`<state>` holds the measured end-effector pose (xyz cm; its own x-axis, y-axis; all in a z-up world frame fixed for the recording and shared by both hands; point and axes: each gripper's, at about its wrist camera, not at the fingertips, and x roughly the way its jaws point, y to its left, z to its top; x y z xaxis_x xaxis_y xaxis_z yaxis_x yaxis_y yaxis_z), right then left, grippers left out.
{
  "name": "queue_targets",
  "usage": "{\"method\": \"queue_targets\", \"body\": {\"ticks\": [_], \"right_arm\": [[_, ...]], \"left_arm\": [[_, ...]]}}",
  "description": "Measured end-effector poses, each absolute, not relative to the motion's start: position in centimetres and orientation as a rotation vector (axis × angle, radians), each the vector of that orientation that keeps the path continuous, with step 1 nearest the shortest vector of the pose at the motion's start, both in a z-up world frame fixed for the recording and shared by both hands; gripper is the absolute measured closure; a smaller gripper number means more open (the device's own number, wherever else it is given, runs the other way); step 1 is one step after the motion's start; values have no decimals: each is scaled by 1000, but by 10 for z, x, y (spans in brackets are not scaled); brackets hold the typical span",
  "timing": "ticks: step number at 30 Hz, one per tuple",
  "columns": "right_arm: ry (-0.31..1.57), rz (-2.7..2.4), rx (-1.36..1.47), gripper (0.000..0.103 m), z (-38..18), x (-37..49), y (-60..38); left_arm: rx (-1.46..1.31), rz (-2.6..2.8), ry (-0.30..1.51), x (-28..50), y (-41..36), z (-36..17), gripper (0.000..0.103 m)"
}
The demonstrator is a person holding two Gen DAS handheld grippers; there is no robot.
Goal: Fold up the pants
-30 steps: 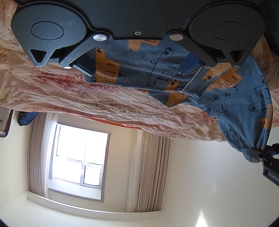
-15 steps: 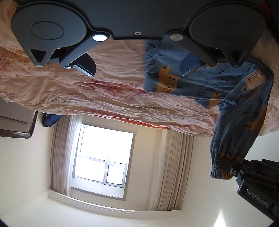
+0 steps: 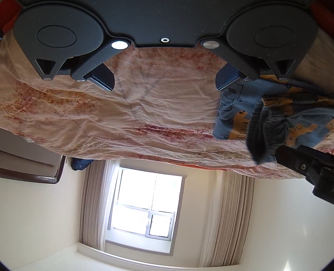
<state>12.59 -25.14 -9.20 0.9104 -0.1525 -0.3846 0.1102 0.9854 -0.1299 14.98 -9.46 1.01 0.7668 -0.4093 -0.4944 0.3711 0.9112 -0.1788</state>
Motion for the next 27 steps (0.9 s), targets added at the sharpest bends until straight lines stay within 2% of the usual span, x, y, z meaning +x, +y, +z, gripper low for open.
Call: {"method": "queue_targets", "body": {"ticks": [1,4,13,21,23,25,26,27], "right_arm": [[408,-130,-99,0,-93,127,-251],[408,-111,-87,0,-93,127,-248],[418,151,140,0,-71,163,-259],[418,377,197,0,-59,203,-248],[410,420,208,1,-59,208,-246],[420,461,240,1,-61,216,-244],[429,480,260,3,-62,219,-244],[437,490,274,6,-63,221,-243]], "left_arm": [[-76,-381,548,149,-91,10,9],[-49,-237,529,148,-81,5,1],[56,-106,559,141,-70,-10,1],[332,-265,474,118,-119,-19,1],[398,-276,474,118,-133,-26,5],[442,-304,492,119,-142,-31,25],[456,-315,499,119,-145,-33,30],[467,-322,503,118,-147,-36,38]]}}
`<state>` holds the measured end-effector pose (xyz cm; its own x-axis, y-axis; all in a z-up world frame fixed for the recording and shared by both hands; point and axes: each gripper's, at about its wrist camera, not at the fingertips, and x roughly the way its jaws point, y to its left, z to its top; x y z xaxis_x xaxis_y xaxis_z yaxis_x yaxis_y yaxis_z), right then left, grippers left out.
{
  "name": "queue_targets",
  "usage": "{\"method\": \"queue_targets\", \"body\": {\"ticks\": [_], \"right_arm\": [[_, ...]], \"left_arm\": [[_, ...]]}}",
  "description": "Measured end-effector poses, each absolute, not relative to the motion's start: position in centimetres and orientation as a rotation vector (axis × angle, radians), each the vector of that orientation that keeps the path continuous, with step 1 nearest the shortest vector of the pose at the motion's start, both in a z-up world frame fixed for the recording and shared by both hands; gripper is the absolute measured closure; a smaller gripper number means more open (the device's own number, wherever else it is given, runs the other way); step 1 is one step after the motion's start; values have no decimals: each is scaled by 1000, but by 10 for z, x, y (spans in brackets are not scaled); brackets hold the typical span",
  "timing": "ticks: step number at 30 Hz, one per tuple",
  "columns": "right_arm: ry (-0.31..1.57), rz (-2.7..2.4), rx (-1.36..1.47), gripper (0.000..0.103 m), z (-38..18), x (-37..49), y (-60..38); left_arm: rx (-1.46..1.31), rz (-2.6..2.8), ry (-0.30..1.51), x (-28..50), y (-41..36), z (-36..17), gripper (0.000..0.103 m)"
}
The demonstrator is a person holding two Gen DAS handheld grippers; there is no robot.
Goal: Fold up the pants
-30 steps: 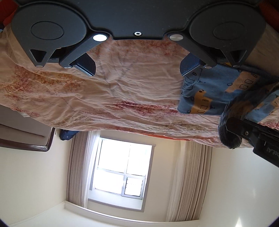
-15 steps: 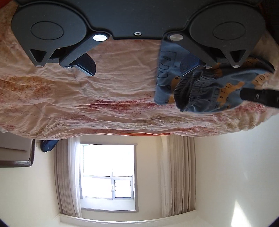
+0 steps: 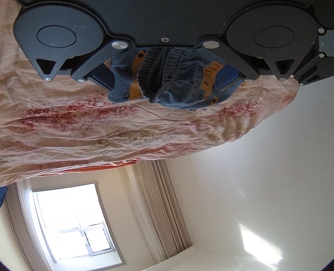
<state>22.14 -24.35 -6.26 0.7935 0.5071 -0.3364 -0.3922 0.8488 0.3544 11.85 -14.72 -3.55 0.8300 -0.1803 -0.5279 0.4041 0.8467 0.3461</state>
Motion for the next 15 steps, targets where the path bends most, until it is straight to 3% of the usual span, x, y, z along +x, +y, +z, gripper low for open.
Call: {"method": "queue_targets", "body": {"ticks": [3,5,7,9,14,15], "right_arm": [[459,492,285,16,-66,229,-241],[475,488,296,28,-68,233,-243],[486,482,328,38,-71,235,-247],[492,464,353,49,-73,236,-251],[483,442,367,92,-73,232,-257],[473,441,365,93,-70,230,-259]], "left_arm": [[483,-335,505,118,-150,-37,60],[492,-327,504,119,-150,-38,70],[495,-318,508,121,-150,-37,89],[479,-313,501,122,-147,-33,97],[431,-352,460,116,-142,-16,99],[423,-363,456,115,-142,-14,99]]}}
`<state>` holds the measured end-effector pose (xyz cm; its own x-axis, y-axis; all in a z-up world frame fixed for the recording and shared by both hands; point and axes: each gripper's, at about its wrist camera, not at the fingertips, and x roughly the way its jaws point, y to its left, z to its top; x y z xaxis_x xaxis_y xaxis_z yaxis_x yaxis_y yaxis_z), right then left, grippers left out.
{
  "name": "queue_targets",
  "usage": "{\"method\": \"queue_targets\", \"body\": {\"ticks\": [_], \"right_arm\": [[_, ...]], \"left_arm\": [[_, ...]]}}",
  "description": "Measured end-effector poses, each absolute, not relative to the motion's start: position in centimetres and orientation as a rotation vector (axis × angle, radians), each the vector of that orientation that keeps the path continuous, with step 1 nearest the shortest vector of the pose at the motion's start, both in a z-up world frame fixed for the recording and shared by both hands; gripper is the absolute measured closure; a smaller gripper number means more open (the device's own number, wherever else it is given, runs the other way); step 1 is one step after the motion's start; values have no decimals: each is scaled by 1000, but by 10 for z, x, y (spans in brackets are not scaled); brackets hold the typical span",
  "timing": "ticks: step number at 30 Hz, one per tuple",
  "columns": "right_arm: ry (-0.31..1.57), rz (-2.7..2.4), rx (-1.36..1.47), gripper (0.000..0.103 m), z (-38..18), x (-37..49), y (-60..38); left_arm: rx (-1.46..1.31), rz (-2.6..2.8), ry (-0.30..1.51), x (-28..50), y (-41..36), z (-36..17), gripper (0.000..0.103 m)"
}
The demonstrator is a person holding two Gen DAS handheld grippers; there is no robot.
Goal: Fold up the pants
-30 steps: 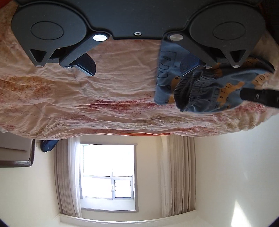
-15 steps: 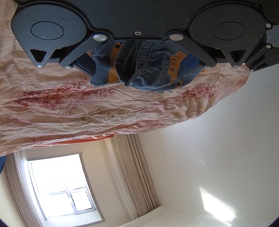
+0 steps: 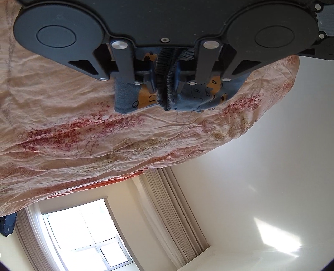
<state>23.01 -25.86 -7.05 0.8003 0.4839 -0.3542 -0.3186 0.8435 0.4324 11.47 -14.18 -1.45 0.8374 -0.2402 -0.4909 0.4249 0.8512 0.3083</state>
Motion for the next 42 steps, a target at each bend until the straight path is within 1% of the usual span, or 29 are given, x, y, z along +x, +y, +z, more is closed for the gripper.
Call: {"method": "queue_targets", "body": {"ticks": [6,11,12,14,15,16,17,18,20,21,22,23,24,25,26,28,34,42], "right_arm": [[437,400,360,93,-57,219,-268],[496,345,321,93,-70,221,-267],[501,338,319,92,-74,220,-266],[502,329,316,91,-77,219,-265],[501,325,311,90,-78,219,-264],[499,318,300,88,-77,218,-262],[496,309,282,83,-76,217,-261],[492,302,267,82,-75,216,-259],[484,292,251,75,-73,214,-258],[482,287,245,73,-72,212,-258],[480,278,238,65,-71,211,-258],[480,265,230,49,-70,209,-258],[478,251,225,38,-70,208,-257],[474,233,222,19,-69,206,-257],[469,221,221,8,-68,204,-257],[455,199,208,1,-65,199,-254],[463,151,132,1,-62,200,-232],[530,108,-43,0,-80,194,-213]], "left_arm": [[408,-424,509,119,-146,-22,99],[328,-457,546,124,-135,-28,98],[315,-462,547,124,-133,-27,96],[267,-477,540,124,-125,-22,89],[243,-481,540,123,-121,-19,70],[205,-478,541,124,-116,-15,45],[167,-467,536,124,-109,-12,38],[135,-454,531,124,-104,-8,35],[92,-426,541,128,-95,-4,35],[71,-397,543,130,-90,-2,30],[54,-363,542,132,-85,-1,19],[40,-323,537,134,-80,0,12],[23,-269,526,138,-73,2,3],[8,-220,516,142,-68,2,1],[-9,-167,513,145,-62,3,1],[-43,-82,533,158,-52,3,1],[-82,28,640,188,-33,-14,1],[-118,-4,688,178,-24,-39,1]]}}
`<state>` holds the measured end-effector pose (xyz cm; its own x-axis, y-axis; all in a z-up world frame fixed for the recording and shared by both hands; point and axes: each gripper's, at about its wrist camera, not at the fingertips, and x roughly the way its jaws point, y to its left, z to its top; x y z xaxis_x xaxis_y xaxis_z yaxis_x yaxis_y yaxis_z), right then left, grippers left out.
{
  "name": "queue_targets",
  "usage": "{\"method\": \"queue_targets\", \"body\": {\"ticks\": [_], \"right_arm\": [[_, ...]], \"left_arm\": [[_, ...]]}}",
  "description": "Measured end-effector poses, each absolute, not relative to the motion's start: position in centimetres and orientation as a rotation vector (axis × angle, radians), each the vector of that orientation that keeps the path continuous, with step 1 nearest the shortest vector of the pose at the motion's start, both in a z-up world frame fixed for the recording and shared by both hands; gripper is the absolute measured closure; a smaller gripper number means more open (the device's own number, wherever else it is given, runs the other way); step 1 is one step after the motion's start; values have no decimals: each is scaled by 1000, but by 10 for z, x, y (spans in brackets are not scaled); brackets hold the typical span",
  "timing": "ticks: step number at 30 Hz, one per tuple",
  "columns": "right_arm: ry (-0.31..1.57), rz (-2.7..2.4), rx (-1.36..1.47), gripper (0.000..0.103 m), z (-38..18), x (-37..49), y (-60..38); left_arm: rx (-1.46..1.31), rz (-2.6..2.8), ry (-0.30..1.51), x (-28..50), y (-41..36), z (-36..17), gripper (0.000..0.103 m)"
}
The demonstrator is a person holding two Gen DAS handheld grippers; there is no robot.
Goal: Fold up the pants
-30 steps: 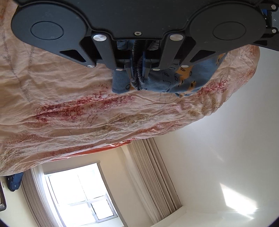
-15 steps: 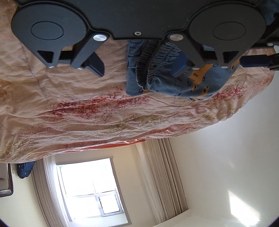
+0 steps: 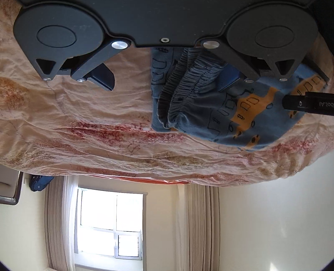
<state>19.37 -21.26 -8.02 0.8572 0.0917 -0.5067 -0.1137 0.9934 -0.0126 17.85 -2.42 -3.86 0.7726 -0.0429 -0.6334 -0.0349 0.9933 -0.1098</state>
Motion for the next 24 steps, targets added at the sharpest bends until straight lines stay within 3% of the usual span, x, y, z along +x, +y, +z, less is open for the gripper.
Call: {"method": "queue_targets", "body": {"ticks": [24], "right_arm": [[480,88,-18,0,-77,177,-217]], "left_arm": [[-90,-25,646,179,-22,-20,0]]}}
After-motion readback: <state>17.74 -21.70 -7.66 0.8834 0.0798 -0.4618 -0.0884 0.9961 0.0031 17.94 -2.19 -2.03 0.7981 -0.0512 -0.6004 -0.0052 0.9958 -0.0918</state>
